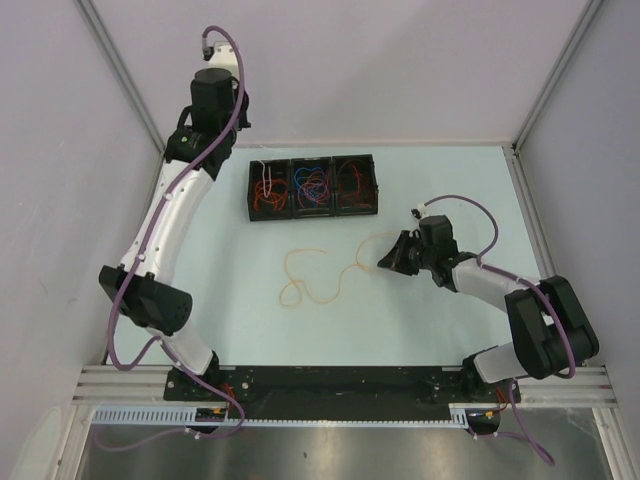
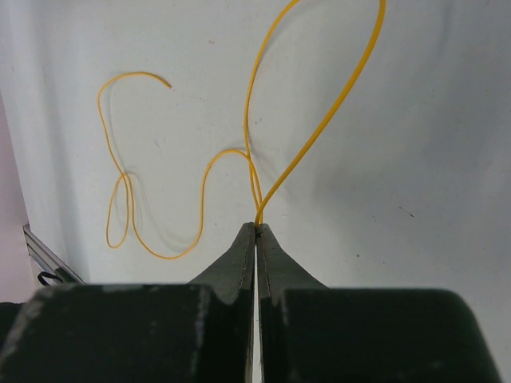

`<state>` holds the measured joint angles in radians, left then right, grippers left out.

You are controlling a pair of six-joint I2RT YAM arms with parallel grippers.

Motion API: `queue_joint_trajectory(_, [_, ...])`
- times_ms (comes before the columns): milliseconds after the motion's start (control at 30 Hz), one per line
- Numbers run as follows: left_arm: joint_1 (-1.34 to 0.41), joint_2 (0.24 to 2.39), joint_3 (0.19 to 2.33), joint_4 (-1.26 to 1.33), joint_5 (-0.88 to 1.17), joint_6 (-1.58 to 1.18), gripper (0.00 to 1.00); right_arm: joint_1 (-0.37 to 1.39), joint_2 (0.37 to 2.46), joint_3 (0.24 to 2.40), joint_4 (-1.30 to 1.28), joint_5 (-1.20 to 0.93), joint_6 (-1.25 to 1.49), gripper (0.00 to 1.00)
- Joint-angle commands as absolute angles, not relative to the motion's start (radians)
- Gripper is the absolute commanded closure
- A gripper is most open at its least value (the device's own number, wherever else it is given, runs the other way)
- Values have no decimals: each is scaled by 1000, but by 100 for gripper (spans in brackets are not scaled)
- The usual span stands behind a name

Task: Untangle the cables

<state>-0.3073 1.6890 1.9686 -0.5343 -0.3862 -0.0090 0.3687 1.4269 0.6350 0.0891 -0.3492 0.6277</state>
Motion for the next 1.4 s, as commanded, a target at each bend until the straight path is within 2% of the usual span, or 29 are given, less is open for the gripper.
queue_joint_trajectory(0, [-301, 1703, 1983, -465, -380, -29, 100, 364, 1433, 627, 127, -364, 615, 100])
queue_joint_trajectory(167, [-296, 1744, 1997, -457, -394, -18, 100, 362, 1436, 627, 129, -371, 615, 100])
queue_joint_trajectory(433, [-258, 1759, 1832, -379, -371, -77, 100, 359, 1440, 629, 132, -379, 614, 100])
queue_joint_trajectory(700, [-241, 1839, 1793, -377, -339, -120, 99, 356, 1445, 627, 135, -385, 617, 100])
queue_joint_trajectory(967, [-235, 1818, 1724, -399, -354, -186, 100, 350, 1451, 627, 138, -397, 617, 100])
queue_joint_trajectory(1367, [-233, 1888, 1712, -341, -221, -216, 100, 344, 1459, 627, 144, -410, 618, 100])
